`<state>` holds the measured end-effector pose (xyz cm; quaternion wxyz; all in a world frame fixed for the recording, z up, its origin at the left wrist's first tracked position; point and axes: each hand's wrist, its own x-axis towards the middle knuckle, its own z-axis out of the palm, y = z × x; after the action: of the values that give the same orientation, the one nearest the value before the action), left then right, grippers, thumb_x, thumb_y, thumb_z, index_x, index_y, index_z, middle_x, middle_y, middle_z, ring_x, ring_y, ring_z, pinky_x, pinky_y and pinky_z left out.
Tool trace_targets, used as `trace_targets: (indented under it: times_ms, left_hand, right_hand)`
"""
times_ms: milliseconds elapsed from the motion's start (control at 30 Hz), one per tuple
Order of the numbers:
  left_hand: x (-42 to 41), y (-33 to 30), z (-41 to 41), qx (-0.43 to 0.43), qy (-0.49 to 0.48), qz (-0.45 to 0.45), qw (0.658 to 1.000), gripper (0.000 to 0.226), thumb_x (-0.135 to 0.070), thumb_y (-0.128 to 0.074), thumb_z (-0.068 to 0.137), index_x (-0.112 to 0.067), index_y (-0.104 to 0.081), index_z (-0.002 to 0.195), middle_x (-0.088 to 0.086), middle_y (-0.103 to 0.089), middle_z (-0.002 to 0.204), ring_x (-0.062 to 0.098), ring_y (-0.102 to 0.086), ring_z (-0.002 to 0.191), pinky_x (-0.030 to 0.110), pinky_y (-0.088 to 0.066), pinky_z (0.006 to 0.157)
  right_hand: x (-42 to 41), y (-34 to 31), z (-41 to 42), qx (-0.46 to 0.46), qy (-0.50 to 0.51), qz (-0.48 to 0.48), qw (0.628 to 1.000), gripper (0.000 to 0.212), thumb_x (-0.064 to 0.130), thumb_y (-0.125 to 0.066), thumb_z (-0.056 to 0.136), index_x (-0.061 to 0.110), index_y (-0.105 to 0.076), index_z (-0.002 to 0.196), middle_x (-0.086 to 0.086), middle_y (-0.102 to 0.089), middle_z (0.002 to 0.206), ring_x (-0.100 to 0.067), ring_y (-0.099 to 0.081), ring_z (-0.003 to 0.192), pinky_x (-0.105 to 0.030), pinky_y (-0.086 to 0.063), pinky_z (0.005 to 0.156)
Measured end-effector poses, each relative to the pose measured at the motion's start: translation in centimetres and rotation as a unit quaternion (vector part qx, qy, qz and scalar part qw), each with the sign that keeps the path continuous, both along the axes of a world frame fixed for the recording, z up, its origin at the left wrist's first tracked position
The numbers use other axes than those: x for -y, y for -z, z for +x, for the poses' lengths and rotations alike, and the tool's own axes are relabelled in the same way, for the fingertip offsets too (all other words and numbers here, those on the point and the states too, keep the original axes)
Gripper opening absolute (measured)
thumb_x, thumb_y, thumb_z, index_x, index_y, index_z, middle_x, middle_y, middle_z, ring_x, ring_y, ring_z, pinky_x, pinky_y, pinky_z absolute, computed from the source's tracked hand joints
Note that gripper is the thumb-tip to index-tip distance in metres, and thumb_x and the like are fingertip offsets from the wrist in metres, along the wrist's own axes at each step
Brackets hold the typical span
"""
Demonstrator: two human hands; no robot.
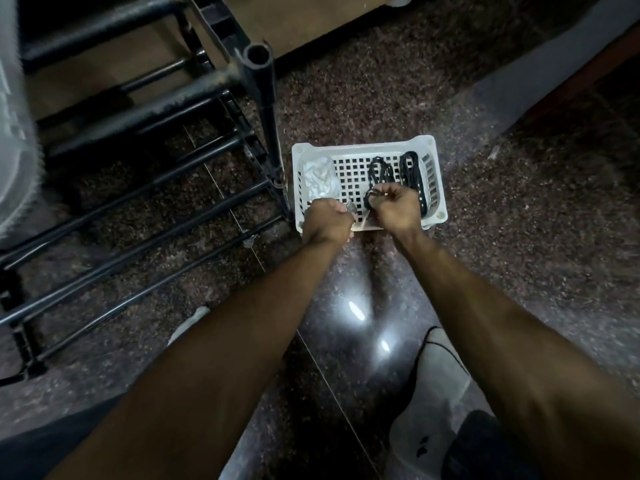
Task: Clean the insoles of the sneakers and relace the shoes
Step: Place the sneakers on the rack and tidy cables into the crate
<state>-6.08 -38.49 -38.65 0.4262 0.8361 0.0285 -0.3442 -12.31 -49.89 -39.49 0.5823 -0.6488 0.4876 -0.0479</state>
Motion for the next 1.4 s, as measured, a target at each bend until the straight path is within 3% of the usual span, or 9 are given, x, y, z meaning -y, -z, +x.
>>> trace_targets:
  times_ms: [200,333,533,733,900,1067,1200,1300,1400]
  left_hand:
    - [0.5,1.6,1.0,0.037,-0.003,0.076,0.996,0.01,-0.017,-0.068,0.081,-0.025,-0.067,0.075,0.003,-0.075,0.093,0.026,-0.072,0.084,0.042,-0.059,0.079]
    - [-1.9,-0.6,-0.8,0.155,0.06,0.086,0.982,0.023,-0.018,-0.057,0.09,-0.024,-0.072,0.105,-0.001,-0.072,0.108,0.022,-0.068,0.094,0.023,-0.047,0.074]
    - [-4.3,-1.2,-1.9,0.186,-0.101,0.118,0.97,0.023,-0.025,-0.056,0.09,-0.021,-0.064,0.111,0.006,-0.065,0.116,0.027,-0.063,0.099,0.026,-0.036,0.069]
    - [-4.8,0.6,-0.2,0.05,0.003,0.164,0.985,0.045,-0.041,-0.061,0.089,-0.019,-0.058,0.128,0.01,-0.058,0.132,0.033,-0.055,0.12,0.039,-0.048,0.094]
    - [-6.9,-0.5,-1.8,0.034,0.074,0.18,0.98,0.041,-0.044,-0.063,0.086,-0.023,-0.064,0.121,0.003,-0.063,0.125,0.026,-0.061,0.109,0.027,-0.044,0.075]
    - [-9.3,-0.9,-5.1,0.007,0.102,0.212,0.972,0.045,-0.044,-0.048,0.096,-0.005,-0.07,0.105,0.016,-0.068,0.11,0.031,-0.063,0.099,0.027,-0.039,0.067]
    - [-10.0,-1.7,-6.4,-0.062,0.093,0.191,0.975,0.035,-0.028,-0.056,0.094,0.002,-0.069,0.108,0.014,-0.066,0.098,0.023,-0.06,0.082,0.016,-0.038,0.046]
    - [-11.3,-1.6,-7.2,-0.169,0.087,0.157,0.969,0.033,-0.015,-0.064,0.089,0.01,-0.063,0.111,0.015,-0.06,0.081,0.019,-0.055,0.059,0.017,-0.036,0.031]
    - [-13.1,-0.8,-7.9,-0.198,0.045,0.161,0.966,0.025,-0.021,-0.061,0.091,-0.001,-0.058,0.105,0.014,-0.058,0.078,0.02,-0.052,0.053,0.017,-0.037,0.036]
  right_hand:
    - [0.7,0.7,1.9,-0.056,-0.129,-0.036,0.989,0.03,-0.003,-0.053,0.09,0.009,-0.063,0.116,-0.011,-0.066,0.105,-0.018,-0.062,0.079,-0.016,-0.052,0.059]
    - [0.4,0.3,0.3,-0.046,-0.128,-0.118,0.984,0.023,0.002,-0.055,0.091,0.014,-0.071,0.101,0.003,-0.069,0.105,-0.012,-0.062,0.093,-0.021,-0.049,0.084]
    - [3.4,-1.8,-2.8,-0.126,-0.056,-0.38,0.915,0.037,0.011,-0.054,0.088,0.013,-0.06,0.124,-0.012,-0.053,0.128,-0.029,-0.05,0.117,-0.033,-0.04,0.094]
    - [6.1,-1.0,-5.3,-0.188,-0.114,-0.232,0.948,0.037,0.012,-0.051,0.083,0.002,-0.052,0.119,-0.021,-0.064,0.107,-0.039,-0.063,0.097,-0.043,-0.055,0.081]
    - [5.0,-0.2,-8.6,-0.206,-0.096,-0.207,0.952,0.032,0.012,-0.051,0.079,-0.004,-0.058,0.105,-0.019,-0.062,0.085,-0.036,-0.063,0.079,-0.036,-0.052,0.067]
    - [4.5,0.2,-10.4,-0.263,-0.09,-0.185,0.943,0.029,0.007,-0.056,0.086,-0.01,-0.061,0.109,-0.029,-0.064,0.106,-0.04,-0.063,0.099,-0.034,-0.048,0.074]
    - [3.9,0.1,-11.1,-0.254,-0.107,-0.159,0.948,0.022,0.017,-0.055,0.084,-0.003,-0.063,0.09,-0.023,-0.065,0.089,-0.044,-0.063,0.1,-0.025,-0.046,0.06]
    - [3.7,0.5,-11.6,-0.277,-0.124,-0.146,0.941,0.036,0.016,-0.06,0.085,-0.006,-0.061,0.114,-0.027,-0.063,0.112,-0.04,-0.06,0.107,-0.038,-0.049,0.082]
    - [2.8,0.0,-11.2,-0.216,-0.179,-0.143,0.949,0.029,0.01,-0.058,0.086,-0.017,-0.066,0.095,-0.032,-0.067,0.092,-0.043,-0.068,0.086,-0.029,-0.049,0.062]
